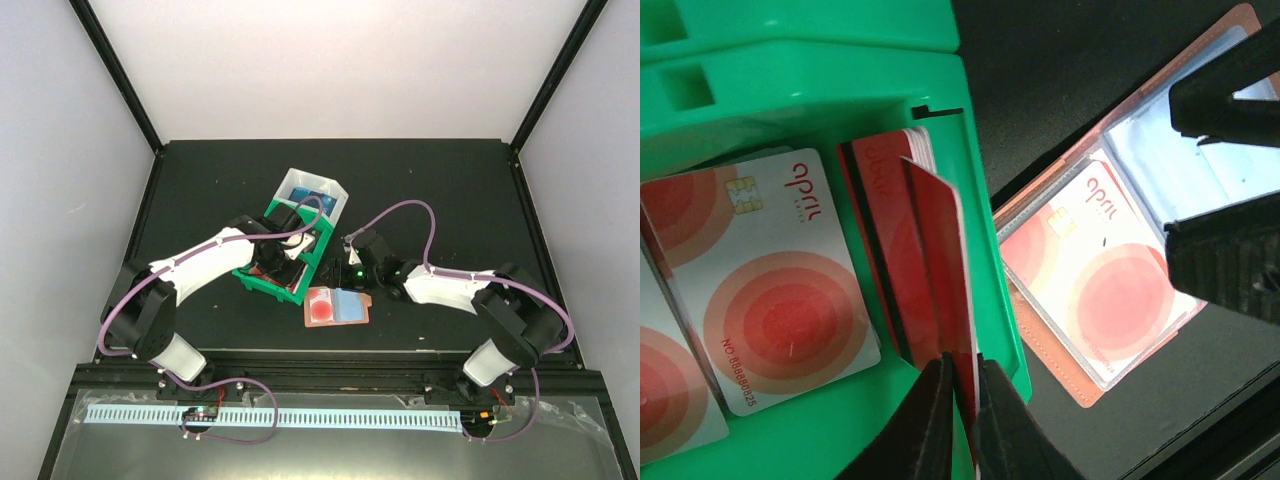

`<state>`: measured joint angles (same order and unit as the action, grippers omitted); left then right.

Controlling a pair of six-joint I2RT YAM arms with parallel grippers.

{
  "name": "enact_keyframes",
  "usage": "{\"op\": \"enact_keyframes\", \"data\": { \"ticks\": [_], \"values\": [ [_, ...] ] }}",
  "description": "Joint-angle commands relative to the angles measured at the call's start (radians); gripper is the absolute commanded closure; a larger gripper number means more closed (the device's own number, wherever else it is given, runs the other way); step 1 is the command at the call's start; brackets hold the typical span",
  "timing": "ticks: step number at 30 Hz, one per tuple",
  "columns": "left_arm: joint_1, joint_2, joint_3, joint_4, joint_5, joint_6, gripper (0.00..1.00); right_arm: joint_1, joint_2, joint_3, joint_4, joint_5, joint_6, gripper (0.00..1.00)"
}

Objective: Put the credit cards into the card holder
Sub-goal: Pick up the credit card from the storage box.

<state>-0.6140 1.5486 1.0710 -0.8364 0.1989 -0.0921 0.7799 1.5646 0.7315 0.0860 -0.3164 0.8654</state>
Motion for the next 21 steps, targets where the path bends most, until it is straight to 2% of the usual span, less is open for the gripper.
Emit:
{"op": "enact_keyframes", "data": {
  "ticks": [1,3,14,21],
  "values": [
    [0.004,0.006,0.0,-0.013,0.035,-0.011,0.95,0.011,0.011,0.028,0.023,-0.01,-0.01,0.38],
    [0.004,-0.01,0.003,-0.016,0.019,-0.02,0.98,0.011,0.003,0.027,0.018,-0.004,-0.009,0.38],
    [0.003,-0.209,0.001,-0.03,-0.049,-0.091,0.99,0.013,-0.152,-0.029,-0.142,0.149,-0.04,0.38],
    [0.004,-0.373,-0.052,0.025,-0.081,-0.185,0.99,0.032,-0.055,0.031,-0.125,0.098,-0.003,0.38]
  ]
}}
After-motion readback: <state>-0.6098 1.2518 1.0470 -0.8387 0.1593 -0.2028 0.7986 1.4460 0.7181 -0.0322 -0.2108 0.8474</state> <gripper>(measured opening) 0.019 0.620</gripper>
